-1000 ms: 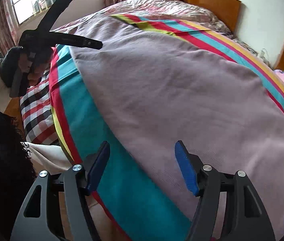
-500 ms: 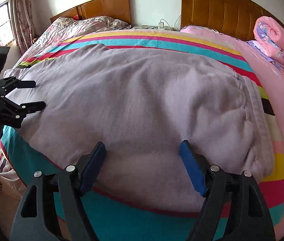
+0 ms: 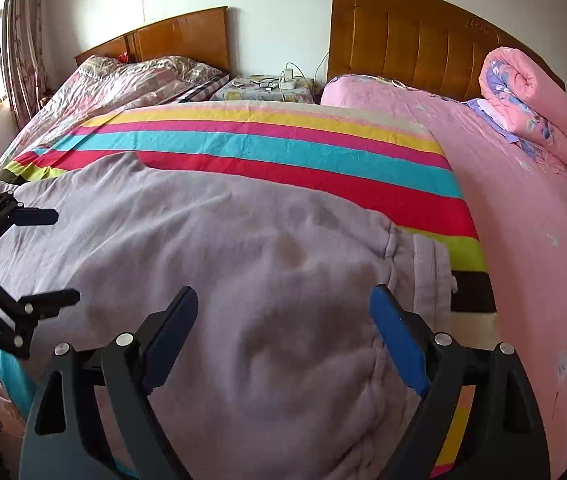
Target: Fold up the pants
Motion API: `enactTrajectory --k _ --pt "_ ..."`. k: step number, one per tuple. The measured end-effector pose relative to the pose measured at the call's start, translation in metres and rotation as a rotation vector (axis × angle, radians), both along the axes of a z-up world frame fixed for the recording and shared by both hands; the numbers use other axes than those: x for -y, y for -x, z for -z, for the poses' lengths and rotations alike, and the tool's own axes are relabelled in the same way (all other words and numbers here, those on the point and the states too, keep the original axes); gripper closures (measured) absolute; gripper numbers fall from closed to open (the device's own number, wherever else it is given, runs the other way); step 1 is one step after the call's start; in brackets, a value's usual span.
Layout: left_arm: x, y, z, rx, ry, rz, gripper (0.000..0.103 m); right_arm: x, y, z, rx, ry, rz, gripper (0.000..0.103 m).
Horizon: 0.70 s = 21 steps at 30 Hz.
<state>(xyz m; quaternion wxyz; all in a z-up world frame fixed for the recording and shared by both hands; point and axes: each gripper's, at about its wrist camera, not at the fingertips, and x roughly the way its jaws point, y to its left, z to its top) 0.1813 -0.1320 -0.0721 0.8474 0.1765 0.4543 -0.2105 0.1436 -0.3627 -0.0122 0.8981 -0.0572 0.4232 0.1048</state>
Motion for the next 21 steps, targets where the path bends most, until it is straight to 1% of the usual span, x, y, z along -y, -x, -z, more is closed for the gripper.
enactTrajectory --k 1,2,3,5,7,9,11,12,14,16,18,21 --pt "0.003 -0.002 0.007 -0.016 -0.001 -0.010 0.001 0.000 -0.010 0.007 -0.043 0.023 -0.003 0.016" --pt "0.001 -0.003 0.007 -0.010 0.026 -0.021 0.001 0.001 -0.018 0.017 -0.092 0.042 -0.003 0.016" --pt "0.002 -0.002 0.009 -0.018 0.035 -0.024 0.001 0.002 -0.022 0.025 -0.116 0.039 -0.011 0.016" --pt "0.001 -0.003 0.011 -0.029 0.056 -0.022 0.001 0.005 -0.015 0.030 -0.100 0.017 -0.031 0.015" --pt "-0.001 -0.004 0.013 -0.035 0.073 -0.020 0.001 0.011 -0.008 0.030 -0.114 0.031 -0.032 0.015" --pt "-0.002 -0.004 0.014 -0.039 0.086 -0.020 0.001 0.017 -0.005 0.029 -0.151 0.042 -0.004 0.015" --pt "-0.002 -0.003 0.014 -0.038 0.091 -0.018 0.001 0.019 -0.005 0.019 -0.145 0.055 0.024 0.015" --pt "-0.001 -0.003 0.014 -0.037 0.093 -0.017 0.001 0.017 -0.007 0.012 -0.121 0.067 0.034 0.015" --pt "-0.002 -0.003 0.014 -0.035 0.095 -0.016 0.001 0.009 -0.015 -0.006 -0.069 0.043 0.012 0.015" --pt "-0.003 -0.003 0.015 -0.033 0.098 -0.016 0.001 -0.008 -0.029 -0.016 -0.039 0.018 -0.029 0.015" --pt "-0.004 -0.002 0.015 -0.031 0.100 -0.016 0.001 -0.031 -0.048 -0.016 -0.039 0.039 -0.070 0.015" --pt "-0.006 0.000 0.014 -0.028 0.105 -0.015 0.001 -0.060 -0.075 0.001 -0.083 0.048 -0.123 0.015"
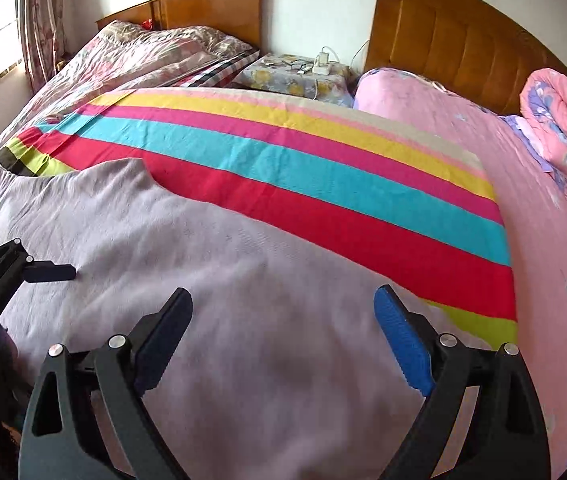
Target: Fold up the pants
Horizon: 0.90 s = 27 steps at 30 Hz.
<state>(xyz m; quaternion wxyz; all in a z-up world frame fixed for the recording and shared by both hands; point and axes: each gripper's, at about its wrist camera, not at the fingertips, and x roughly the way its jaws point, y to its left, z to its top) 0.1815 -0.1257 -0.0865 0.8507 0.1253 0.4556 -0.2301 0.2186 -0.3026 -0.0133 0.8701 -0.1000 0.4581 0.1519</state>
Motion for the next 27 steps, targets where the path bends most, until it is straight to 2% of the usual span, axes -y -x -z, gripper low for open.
enactTrajectory --k 4,12,14,15,17,18,21,23,27 --pt "-0.003 0.002 0.000 0.001 0.008 0.003 0.001 -0.004 -0.017 0.033 -0.075 0.015 0.030 0.014" --pt "-0.009 0.004 -0.002 0.000 0.034 0.007 0.001 0.011 -0.010 0.039 -0.033 -0.081 0.011 0.012" --pt "-0.023 0.007 -0.009 0.001 0.074 -0.028 0.004 0.014 -0.010 0.038 -0.031 -0.102 0.016 0.012" --pt "-0.038 0.011 -0.018 0.002 0.133 -0.048 0.004 0.012 -0.009 0.038 -0.028 -0.092 0.015 0.012" --pt "-0.078 0.022 -0.042 0.014 0.283 -0.074 0.003 0.009 -0.008 0.037 -0.019 -0.069 0.014 0.012" --pt "-0.104 0.028 -0.052 0.032 0.332 -0.115 0.003 0.007 -0.008 0.036 -0.014 -0.063 0.013 0.012" --pt "-0.201 0.046 -0.073 0.052 0.466 -0.296 0.003 0.000 -0.006 0.032 0.006 -0.006 0.055 0.013" --pt "-0.276 0.065 -0.077 0.054 0.561 -0.463 0.003 -0.015 0.001 0.020 0.061 0.059 0.118 0.013" --pt "-0.419 0.132 -0.061 0.091 0.756 -0.825 0.003 -0.077 0.028 -0.014 0.142 -0.112 -0.010 0.013"
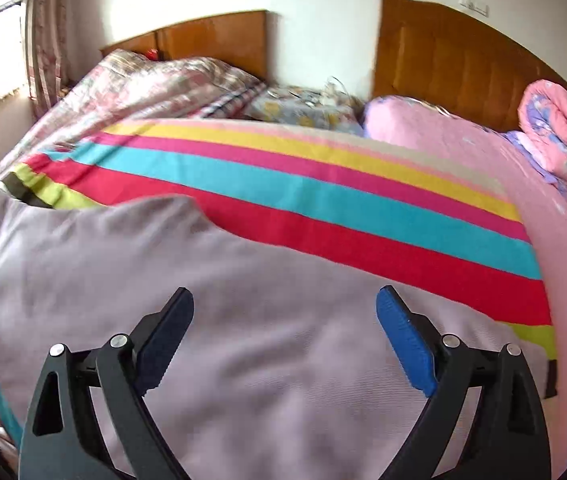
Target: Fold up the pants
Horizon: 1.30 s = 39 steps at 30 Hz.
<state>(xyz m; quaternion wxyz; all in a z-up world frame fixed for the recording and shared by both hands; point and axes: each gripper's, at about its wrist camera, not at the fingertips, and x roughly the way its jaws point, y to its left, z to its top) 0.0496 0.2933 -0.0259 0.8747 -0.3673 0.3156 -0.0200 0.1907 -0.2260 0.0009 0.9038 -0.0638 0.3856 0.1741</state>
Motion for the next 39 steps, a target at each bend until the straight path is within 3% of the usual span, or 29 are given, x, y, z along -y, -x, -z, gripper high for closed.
enactTrajectory --k 3,6,9,13,18,21,23,28,31,33,36,39 --pt "-0.086 0.048 0.012 0.018 0.120 -0.252 0.003 -0.069 0.021 -0.013 0.036 -0.026 -0.157 0.013" --pt "-0.146 0.075 0.023 0.058 0.228 -0.391 0.005 -0.137 0.044 -0.017 0.038 -0.053 -0.316 0.013" --pt "-0.174 0.070 0.039 0.037 0.327 -0.371 0.017 -0.187 0.065 -0.015 0.047 -0.049 -0.432 0.013" --pt "-0.180 0.061 0.049 0.003 0.326 -0.361 0.026 -0.218 0.076 -0.006 0.026 -0.010 -0.478 0.013" --pt "-0.189 0.058 0.053 0.036 0.332 -0.413 0.034 -0.220 0.081 -0.003 0.001 -0.020 -0.484 0.013" --pt "-0.201 0.055 0.054 0.049 0.324 -0.416 0.049 -0.215 0.080 -0.001 -0.004 -0.029 -0.473 0.013" --pt "-0.211 0.051 0.054 0.054 0.324 -0.424 0.064 -0.211 0.079 0.000 -0.012 -0.040 -0.459 0.012" --pt "-0.228 0.040 0.055 0.050 0.329 -0.453 0.084 -0.200 0.076 0.003 -0.023 -0.064 -0.432 0.012" --pt "-0.206 0.037 0.022 0.068 0.184 -0.497 0.088 -0.188 0.074 0.001 -0.015 -0.078 -0.399 0.012" --pt "-0.160 0.027 -0.030 0.101 -0.055 -0.466 0.088 -0.173 0.072 -0.004 -0.005 -0.105 -0.362 0.012" --pt "-0.049 0.000 -0.102 0.183 -0.437 -0.268 0.087 -0.145 0.068 -0.014 0.019 -0.143 -0.288 0.012" --pt "0.079 -0.029 -0.127 0.261 -0.705 0.001 0.087 -0.108 0.064 -0.025 0.054 -0.187 -0.186 0.012"
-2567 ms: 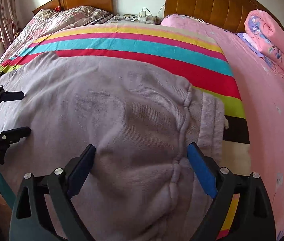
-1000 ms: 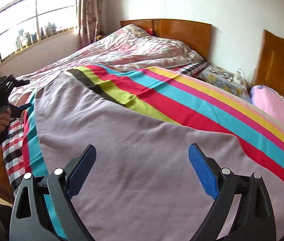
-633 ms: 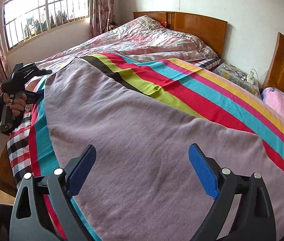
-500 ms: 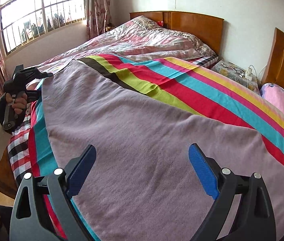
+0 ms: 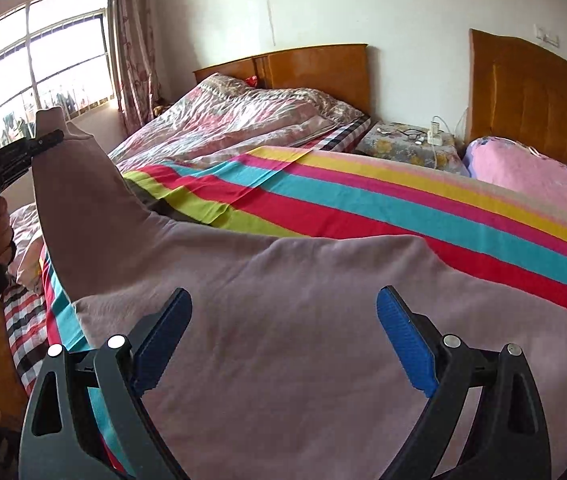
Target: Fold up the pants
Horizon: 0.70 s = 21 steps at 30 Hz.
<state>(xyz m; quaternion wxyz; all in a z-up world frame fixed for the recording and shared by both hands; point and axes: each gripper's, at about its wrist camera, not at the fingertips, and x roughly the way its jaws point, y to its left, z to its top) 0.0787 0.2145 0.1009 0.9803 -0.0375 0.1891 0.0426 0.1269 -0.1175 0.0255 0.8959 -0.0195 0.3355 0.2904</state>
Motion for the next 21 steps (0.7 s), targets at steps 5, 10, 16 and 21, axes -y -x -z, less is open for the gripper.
enactTrajectory --k 5,10,16,21 --pt "0.173 -0.014 0.077 -0.215 -0.250 0.447 0.079 0.071 -0.005 -0.014 0.012 -0.063 0.203 0.012" --pt "0.222 0.006 0.154 -0.378 -0.400 0.634 0.067 0.127 -0.002 -0.020 -0.005 -0.092 0.322 0.011" --pt "0.123 0.043 0.099 -0.206 -0.122 0.495 0.018 0.109 0.001 0.006 -0.127 -0.182 0.204 0.011" --pt "0.019 0.032 0.107 -0.274 0.063 0.158 0.018 0.040 0.007 0.035 -0.298 -0.210 0.001 0.018"
